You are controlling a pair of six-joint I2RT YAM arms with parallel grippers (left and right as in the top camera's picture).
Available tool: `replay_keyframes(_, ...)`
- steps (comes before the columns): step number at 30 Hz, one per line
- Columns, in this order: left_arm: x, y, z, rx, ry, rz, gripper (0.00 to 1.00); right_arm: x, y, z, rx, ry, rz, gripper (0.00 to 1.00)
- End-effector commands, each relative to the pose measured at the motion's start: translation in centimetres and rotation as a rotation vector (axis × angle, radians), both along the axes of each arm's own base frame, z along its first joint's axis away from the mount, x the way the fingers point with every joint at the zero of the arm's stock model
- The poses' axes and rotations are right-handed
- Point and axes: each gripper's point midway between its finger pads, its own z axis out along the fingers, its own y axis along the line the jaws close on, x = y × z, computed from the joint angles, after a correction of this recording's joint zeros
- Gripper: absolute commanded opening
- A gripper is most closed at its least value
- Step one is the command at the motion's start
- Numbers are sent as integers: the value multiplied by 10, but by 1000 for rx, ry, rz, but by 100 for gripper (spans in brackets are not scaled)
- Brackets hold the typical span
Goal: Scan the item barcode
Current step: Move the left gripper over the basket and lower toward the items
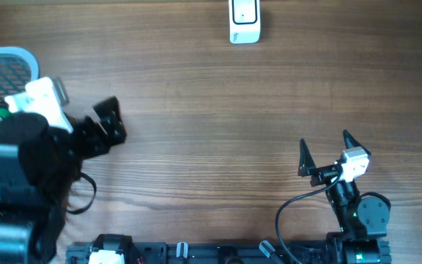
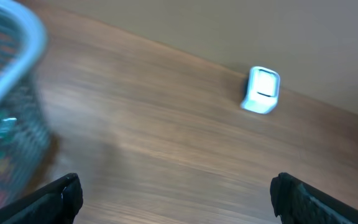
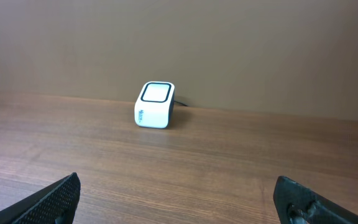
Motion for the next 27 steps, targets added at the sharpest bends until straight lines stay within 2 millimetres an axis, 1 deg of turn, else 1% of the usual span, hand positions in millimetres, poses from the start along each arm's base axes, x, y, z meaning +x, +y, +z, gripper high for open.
replay_keyframes(1,-1,43,28,44,-41,265,100,0,-2,1,-17,-11,-14,100)
replay_keyframes(3,-5,55,32,38,-52,337,100,0,-2,1,-17,-11,-14,100)
replay_keyframes(5,-9,65,29,26,-40,388,100,0,-2,1,-17,-11,-14,100)
replay_keyframes(6,-12,77,24,16,-19,447,100,0,-2,1,-17,-11,-14,100)
replay_keyframes(9,-19,101,9,-4,52,557,100,0,-2,1,-17,-11,-14,100)
replay_keyframes(12,-19,122,-6,-54,113,629,100,0,-2,1,-16,-11,-14,100)
replay_keyframes(15,-21,139,-22,-160,165,705,100,0,-2,1,-17,-11,-14,100)
replay_keyframes(16,-23,145,-27,-187,182,740,100,0,-2,2,-17,-11,-14,100)
replay_keyframes(17,-29,156,-35,-217,208,801,100,0,-2,1,-17,-11,-14,100)
replay_keyframes(19,-36,168,-42,-230,237,857,100,0,-2,1,-17,-11,-14,100)
replay_keyframes(20,-42,177,-48,-240,261,900,100,0,-2,1,-16,-11,-14,100)
replay_keyframes(23,-55,193,-60,-295,302,1004,100,0,-2,1,-16,-11,-14,100)
replay_keyframes(27,-64,201,-70,-369,333,1059,100,0,-2,2,-17,-11,-14,100)
